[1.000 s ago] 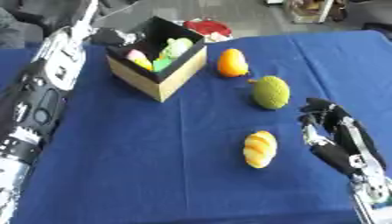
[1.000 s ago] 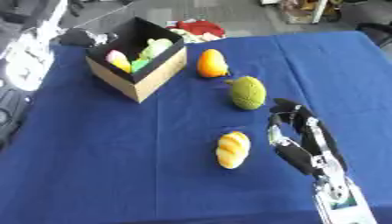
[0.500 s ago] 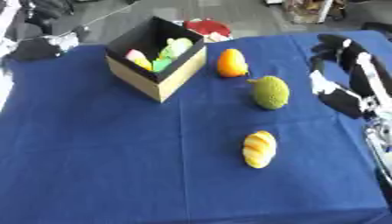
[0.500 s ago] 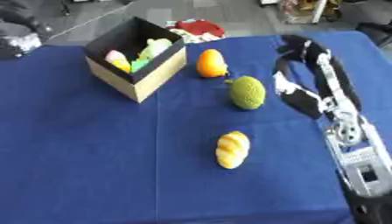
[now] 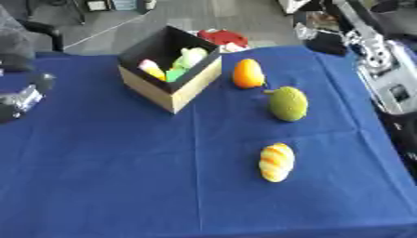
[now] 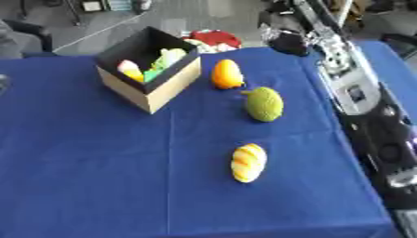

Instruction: Pick up objects on the table and place them in the box.

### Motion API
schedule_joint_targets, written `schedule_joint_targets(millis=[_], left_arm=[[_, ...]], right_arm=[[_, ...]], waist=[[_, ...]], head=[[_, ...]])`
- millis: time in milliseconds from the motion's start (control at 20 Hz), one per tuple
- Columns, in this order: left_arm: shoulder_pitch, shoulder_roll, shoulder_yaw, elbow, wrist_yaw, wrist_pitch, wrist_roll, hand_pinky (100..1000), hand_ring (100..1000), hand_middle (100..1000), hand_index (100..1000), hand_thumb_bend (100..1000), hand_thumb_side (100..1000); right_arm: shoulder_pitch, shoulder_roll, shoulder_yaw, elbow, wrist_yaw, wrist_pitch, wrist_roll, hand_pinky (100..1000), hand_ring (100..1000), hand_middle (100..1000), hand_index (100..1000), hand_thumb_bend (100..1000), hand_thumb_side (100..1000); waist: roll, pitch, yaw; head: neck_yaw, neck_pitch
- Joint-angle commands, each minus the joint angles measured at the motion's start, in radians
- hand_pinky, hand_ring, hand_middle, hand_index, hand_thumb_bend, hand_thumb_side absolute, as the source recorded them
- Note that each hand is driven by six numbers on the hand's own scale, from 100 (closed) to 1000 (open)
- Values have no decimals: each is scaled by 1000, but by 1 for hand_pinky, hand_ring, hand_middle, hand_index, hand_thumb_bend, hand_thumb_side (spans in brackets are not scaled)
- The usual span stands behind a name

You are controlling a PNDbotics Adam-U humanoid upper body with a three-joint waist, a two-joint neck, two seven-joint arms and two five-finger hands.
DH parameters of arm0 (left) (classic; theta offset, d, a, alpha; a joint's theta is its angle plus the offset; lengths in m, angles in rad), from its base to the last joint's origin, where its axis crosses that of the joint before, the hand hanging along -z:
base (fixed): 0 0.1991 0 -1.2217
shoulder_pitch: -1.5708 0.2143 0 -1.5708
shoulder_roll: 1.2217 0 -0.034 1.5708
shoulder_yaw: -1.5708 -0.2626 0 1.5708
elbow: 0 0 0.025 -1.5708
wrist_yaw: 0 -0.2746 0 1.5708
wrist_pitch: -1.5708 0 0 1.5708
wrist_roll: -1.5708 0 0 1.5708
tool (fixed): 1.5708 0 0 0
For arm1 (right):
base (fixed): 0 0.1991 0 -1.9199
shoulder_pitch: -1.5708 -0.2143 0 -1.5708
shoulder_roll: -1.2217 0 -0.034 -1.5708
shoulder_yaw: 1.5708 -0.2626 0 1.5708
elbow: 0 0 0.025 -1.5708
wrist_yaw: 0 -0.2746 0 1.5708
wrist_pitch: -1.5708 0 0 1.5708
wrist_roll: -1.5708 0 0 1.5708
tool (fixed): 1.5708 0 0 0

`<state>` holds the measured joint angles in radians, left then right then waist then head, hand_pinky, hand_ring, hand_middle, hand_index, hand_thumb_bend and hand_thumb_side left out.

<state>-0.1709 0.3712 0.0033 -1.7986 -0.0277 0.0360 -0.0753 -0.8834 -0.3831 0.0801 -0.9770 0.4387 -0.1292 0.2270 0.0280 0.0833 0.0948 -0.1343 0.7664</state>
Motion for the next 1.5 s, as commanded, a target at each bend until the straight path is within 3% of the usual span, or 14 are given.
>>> schedule_joint_targets(millis=[50, 250, 550, 750, 1050, 1200, 1250, 1400, 1500], left_arm=[[19, -57, 7, -20, 6, 5, -31, 753, 626, 619, 827, 552, 393], [40, -105, -11, -27, -12, 2, -76, 754, 626, 619, 827, 551, 403], [52, -124, -24, -36, -24, 3, -102, 754, 626, 619, 828, 546, 413], [53, -133, -28, -37, -32, 5, -108, 754, 626, 619, 828, 546, 418], [56, -149, -32, -38, -34, 6, -121, 755, 626, 620, 829, 542, 424], [55, -153, -33, -38, -34, 7, -125, 755, 627, 620, 829, 540, 425], [55, -155, -33, -39, -34, 7, -126, 755, 627, 620, 830, 539, 425], [56, -156, -31, -40, -35, 9, -125, 755, 626, 620, 829, 538, 426], [57, -157, -30, -38, -36, 11, -124, 755, 626, 620, 829, 538, 427]], right_arm=[[-71, 35, -54, 187, 174, 9, 42, 887, 839, 844, 908, 100, 157], [-111, 61, -124, 329, 383, 65, -4, 904, 869, 875, 916, 134, 167], [-122, 65, -158, 386, 548, 166, -147, 911, 878, 880, 923, 197, 152], [-115, 77, -163, 422, 589, 202, -162, 903, 864, 854, 923, 192, 175], [-98, 97, -162, 462, 567, 186, -88, 893, 830, 818, 894, 174, 190], [-90, 110, -159, 466, 573, 182, -77, 874, 793, 765, 791, 155, 153], [-88, 112, -159, 462, 576, 178, -88, 850, 750, 708, 617, 100, 110], [-86, 115, -166, 425, 580, 172, -190, 827, 699, 633, 419, 100, 100], [-92, 114, -170, 382, 558, 163, -281, 820, 676, 613, 379, 100, 100]], waist=[[10, -25, 21], [9, -15, 73], [4, 0, 104], [2, 5, 109], [5, 11, 116], [7, 13, 118], [7, 13, 118], [7, 13, 118], [6, 13, 117]], head=[[-48, 4], [-104, 4], [-134, 4], [-138, 4], [-149, 4], [-155, 4], [-156, 4], [-158, 4], [-156, 4]])
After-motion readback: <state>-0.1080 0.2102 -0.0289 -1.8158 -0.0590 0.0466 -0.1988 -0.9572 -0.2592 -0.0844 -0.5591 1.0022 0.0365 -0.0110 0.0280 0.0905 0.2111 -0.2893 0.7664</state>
